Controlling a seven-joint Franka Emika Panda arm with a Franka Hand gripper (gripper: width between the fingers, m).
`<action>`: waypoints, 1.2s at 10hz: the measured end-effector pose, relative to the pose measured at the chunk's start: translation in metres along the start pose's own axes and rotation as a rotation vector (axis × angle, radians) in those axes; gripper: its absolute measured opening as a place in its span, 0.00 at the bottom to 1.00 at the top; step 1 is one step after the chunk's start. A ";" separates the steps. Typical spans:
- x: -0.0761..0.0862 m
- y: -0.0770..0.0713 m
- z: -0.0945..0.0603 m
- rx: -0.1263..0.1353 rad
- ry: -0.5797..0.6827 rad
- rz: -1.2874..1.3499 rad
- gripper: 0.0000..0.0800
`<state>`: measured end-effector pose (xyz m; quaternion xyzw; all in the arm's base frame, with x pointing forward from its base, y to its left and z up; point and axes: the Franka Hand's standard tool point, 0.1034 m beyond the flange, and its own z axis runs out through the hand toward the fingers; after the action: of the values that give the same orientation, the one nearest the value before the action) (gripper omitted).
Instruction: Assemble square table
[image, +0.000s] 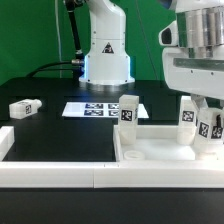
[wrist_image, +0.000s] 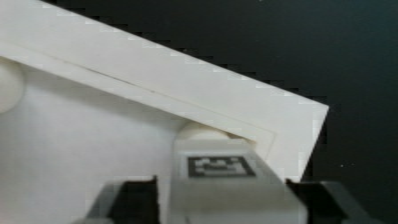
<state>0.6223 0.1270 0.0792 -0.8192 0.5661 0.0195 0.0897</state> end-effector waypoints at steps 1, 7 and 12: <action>0.000 0.000 0.000 0.000 0.000 -0.066 0.63; 0.005 0.003 0.000 -0.073 -0.043 -0.849 0.81; 0.010 -0.004 -0.003 -0.096 0.004 -1.329 0.81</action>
Offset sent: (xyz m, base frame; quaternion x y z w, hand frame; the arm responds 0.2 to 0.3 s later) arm 0.0072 -0.0054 -0.0009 -0.1090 -0.0289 -0.5425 0.8325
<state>0.6294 0.1186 0.0810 -0.9970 -0.0607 -0.0164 0.0452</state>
